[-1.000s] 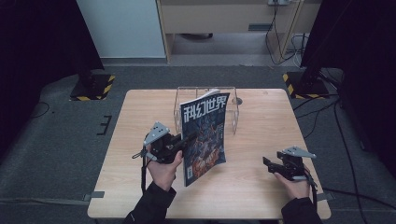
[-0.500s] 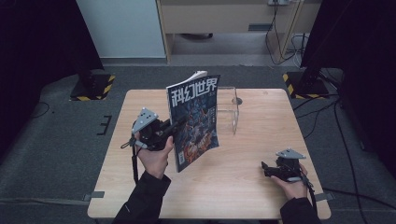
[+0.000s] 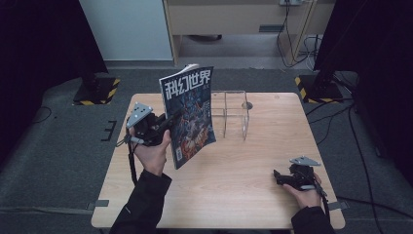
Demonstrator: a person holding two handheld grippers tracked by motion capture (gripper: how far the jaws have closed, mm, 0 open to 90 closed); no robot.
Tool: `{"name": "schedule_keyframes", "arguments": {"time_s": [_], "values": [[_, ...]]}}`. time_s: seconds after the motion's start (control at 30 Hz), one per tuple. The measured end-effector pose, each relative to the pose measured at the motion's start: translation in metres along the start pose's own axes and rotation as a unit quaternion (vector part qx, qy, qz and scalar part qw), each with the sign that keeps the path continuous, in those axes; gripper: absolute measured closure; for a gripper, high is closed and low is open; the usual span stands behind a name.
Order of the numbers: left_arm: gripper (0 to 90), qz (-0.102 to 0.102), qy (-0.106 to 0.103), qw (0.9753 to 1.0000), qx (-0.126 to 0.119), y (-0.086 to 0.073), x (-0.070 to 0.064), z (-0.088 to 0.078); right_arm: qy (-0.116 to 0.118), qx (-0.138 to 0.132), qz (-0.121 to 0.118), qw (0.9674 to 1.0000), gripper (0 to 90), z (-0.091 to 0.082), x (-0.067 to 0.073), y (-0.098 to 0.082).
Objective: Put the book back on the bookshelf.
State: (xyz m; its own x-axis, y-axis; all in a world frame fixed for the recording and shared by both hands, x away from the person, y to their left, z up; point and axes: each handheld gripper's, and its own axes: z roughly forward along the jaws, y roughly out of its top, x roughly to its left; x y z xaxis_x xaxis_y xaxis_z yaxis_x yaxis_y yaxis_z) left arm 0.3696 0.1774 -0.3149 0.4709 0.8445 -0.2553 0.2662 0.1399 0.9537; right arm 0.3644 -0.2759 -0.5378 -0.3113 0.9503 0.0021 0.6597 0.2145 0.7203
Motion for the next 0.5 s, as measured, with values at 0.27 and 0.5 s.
{"name": "schedule_keyframes", "arguments": {"time_s": [0.27, 0.5], "values": [[82.5, 0.009, 0.023, 0.9996, -0.013, 0.011, 0.006, 0.004, 0.0, 0.0, 0.0, 1.0, 11.0, 0.0, 0.0, 0.0], [82.4, 0.006, 0.039, 0.999, -0.021, 0.016, 0.015, 0.009, 0.0, 0.0, 0.0, 1.0, 11.0, 0.0, 0.0, 0.0]]}}
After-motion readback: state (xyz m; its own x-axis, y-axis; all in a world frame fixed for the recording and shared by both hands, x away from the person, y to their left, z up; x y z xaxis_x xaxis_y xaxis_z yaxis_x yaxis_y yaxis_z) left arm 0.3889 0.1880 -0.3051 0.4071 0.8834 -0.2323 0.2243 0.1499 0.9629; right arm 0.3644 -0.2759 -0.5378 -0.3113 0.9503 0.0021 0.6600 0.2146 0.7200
